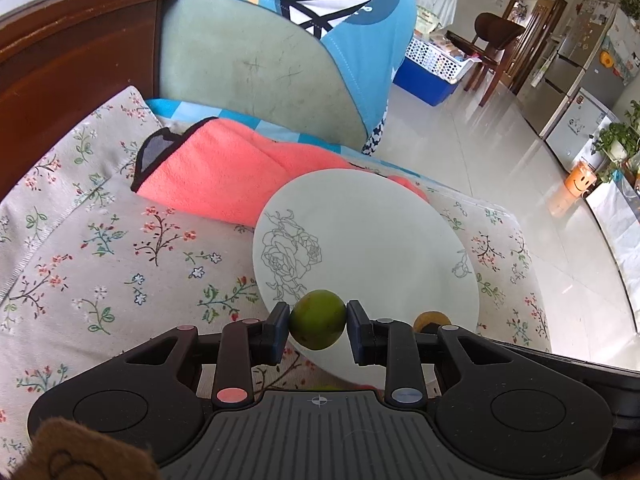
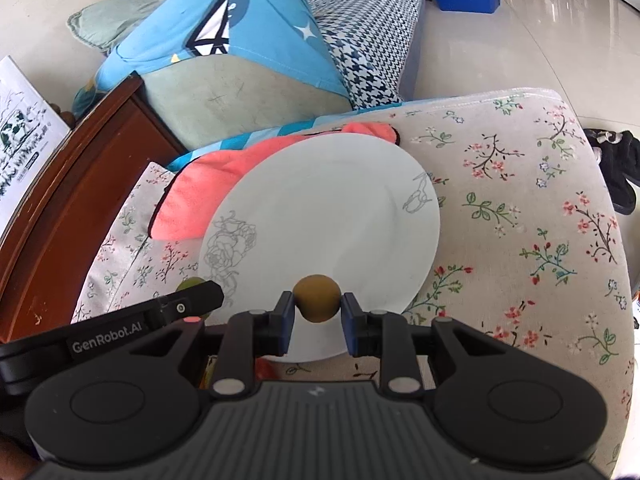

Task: Organize fruits
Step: 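Carry both fruits onto the white plate and open both tools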

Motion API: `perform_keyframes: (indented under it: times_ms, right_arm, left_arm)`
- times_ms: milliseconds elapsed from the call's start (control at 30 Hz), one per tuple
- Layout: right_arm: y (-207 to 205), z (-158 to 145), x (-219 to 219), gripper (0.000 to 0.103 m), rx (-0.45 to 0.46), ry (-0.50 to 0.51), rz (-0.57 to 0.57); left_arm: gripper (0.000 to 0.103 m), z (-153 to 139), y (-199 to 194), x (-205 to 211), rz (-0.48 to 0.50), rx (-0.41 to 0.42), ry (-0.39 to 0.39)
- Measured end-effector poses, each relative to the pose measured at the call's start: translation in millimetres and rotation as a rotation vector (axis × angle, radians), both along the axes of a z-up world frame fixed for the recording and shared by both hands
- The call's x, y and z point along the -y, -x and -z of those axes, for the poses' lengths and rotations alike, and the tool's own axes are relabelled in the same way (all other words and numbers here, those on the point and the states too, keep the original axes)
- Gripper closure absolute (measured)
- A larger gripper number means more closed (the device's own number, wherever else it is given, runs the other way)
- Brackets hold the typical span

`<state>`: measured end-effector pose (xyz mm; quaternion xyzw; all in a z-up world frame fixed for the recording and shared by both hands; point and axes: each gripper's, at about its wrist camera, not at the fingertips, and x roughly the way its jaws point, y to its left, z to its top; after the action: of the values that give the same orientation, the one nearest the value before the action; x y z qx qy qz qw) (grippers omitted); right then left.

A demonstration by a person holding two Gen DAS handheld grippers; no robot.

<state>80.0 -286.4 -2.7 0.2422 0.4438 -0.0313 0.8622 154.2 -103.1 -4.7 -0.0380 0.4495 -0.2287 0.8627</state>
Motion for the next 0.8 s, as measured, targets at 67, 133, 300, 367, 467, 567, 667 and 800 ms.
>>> perform_keyframes:
  times_ms: [67, 133, 300, 367, 467, 567, 667, 800]
  right_arm:
    - [-2.6, 2.6, 2.7, 0.076, -0.006, -0.016, 0.009]
    - [-3.2, 3.7, 5.5, 0.074, -0.006, -0.035, 0.024]
    - [-2.9, 1.0, 8.8, 0.074, 0.001, -0.046, 0.036]
    - [-2.3, -1.1, 9.0, 0.074, 0.007, -0.049, 0.029]
    - [-1.7, -3.6, 8.5, 0.074, 0.011, -0.037, 0.02]
    - [-0.7, -3.9, 9.5, 0.074, 0.001, -0.05, 0.021]
    - [1.2, -5.0, 9.7, 0.074, -0.004, -0.051, 0.017]
    - [6.6, -8.3, 7.6, 0.074, -0.009, -0.041, 0.001]
  left_arm:
    - [0.075, 1.4, -1.9, 0.1, -0.005, -0.002, -0.004]
    - [0.073, 0.8, -1.8, 0.0, -0.011, -0.001, -0.004]
    - [0.073, -3.1, -1.7, 0.2, -0.013, -0.001, 0.011]
    - [0.071, -5.8, -1.7, -1.6, -0.022, -0.001, 0.019]
    - [0.064, -10.3, -1.8, -6.7, -0.039, 0.002, 0.035]
    - [0.062, -14.3, -2.0, -13.0, -0.051, 0.006, 0.032]
    - [0.062, -17.3, -2.1, -21.1, -0.053, -0.004, 0.043]
    - [0.061, -20.3, 0.6, -33.6, -0.057, -0.004, 0.02]
